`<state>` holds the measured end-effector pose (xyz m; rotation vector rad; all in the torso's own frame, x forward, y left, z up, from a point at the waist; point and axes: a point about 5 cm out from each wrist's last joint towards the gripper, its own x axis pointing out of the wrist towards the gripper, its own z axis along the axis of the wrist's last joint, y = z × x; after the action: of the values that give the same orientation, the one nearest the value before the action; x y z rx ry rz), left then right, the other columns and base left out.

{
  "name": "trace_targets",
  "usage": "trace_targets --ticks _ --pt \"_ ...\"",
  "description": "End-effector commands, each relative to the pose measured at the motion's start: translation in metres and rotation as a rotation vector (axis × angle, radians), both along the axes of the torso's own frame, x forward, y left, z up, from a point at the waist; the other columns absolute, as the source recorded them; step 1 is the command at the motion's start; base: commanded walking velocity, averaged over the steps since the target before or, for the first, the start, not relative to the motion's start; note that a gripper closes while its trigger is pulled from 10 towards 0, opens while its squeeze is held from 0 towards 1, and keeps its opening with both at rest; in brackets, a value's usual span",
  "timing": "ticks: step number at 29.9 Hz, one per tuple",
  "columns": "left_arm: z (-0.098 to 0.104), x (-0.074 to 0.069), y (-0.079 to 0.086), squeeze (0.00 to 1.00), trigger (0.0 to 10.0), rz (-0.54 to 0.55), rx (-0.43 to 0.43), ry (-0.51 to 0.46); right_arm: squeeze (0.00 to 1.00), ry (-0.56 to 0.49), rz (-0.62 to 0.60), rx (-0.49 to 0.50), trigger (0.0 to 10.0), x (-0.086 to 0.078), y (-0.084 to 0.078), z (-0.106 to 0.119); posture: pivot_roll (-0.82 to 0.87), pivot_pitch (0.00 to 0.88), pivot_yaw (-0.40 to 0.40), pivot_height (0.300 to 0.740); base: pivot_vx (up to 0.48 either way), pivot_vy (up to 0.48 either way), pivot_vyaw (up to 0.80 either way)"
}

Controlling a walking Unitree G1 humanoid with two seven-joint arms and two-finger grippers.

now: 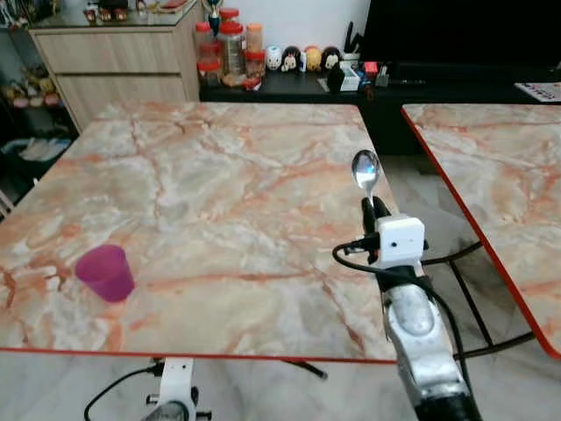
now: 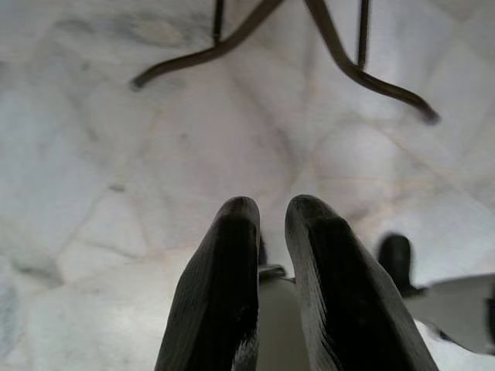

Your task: Setting the table

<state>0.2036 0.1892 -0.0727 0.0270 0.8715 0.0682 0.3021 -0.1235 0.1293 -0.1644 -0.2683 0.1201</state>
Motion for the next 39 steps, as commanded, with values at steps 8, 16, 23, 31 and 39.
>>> trace_targets --ticks 8,16,23,31,39 --pt "-0.006 -0.0108 -0.0012 0.0 10.0 0.008 -0.004 0.034 0.0 -0.024 -0.038 -0.017 10.0 0.0017 -0.0104 0.0039 -0.09 0.0 -0.012 0.74 0.0 -0.337 0.0" --pt "-0.0065 -0.012 -0.0004 0.0 10.0 0.011 -0.002 0.036 0.0 -0.029 -0.046 -0.016 10.0 0.0013 -0.0112 0.0041 -0.09 0.0 -0.012 0.74 0.0 -0.34 0.0" --pt "-0.0057 -0.0099 -0.0026 0.0 10.0 0.005 -0.006 0.031 0.0 -0.029 -0.048 -0.024 10.0 -0.0007 -0.0115 0.0022 -0.09 0.0 -0.01 0.74 0.0 -0.34 0.0" --pt "-0.0056 -0.0095 -0.0029 0.0 10.0 0.004 -0.007 0.031 0.0 -0.031 -0.045 -0.025 10.0 -0.002 -0.0108 0.0022 -0.09 0.0 -0.011 0.74 0.0 -0.339 0.0" --pt "-0.006 -0.0099 -0.0043 0.0 10.0 0.003 -0.01 0.033 0.0 -0.026 -0.047 -0.024 10.0 -0.0017 -0.0107 0.0017 -0.1 0.0 -0.01 0.74 0.0 -0.338 0.0"
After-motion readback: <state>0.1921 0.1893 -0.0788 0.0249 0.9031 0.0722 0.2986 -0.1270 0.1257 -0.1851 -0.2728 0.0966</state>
